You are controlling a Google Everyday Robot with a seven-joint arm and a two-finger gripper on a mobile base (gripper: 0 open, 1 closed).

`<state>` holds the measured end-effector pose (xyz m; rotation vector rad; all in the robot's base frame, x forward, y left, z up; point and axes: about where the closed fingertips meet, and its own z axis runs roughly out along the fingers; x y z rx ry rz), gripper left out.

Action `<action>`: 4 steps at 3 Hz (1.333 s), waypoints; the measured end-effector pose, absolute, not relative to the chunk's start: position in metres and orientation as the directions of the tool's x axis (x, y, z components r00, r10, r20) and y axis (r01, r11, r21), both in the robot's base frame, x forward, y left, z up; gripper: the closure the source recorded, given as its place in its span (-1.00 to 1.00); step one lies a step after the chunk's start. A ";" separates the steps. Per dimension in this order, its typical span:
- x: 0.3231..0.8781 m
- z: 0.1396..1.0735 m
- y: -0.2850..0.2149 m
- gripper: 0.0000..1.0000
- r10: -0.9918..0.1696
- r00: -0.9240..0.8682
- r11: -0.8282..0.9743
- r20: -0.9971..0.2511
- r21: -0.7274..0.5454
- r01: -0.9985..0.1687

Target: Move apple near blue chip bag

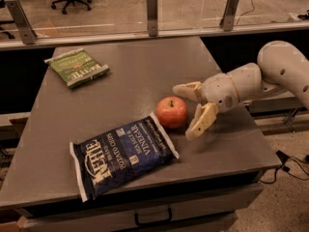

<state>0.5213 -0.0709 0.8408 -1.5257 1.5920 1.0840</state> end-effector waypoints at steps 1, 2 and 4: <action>0.550 0.864 -0.095 -1.00 -0.485 -0.028 0.040 -0.874 0.010 -0.999; 0.594 0.928 -0.142 -1.00 -0.524 0.060 0.188 -0.850 -0.183 -0.965; 0.633 1.058 -0.201 -1.00 -0.567 0.229 0.366 -0.791 -0.491 -0.791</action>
Offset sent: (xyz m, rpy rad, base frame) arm 0.1377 -0.1550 0.2064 -0.1462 -0.5846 -0.4704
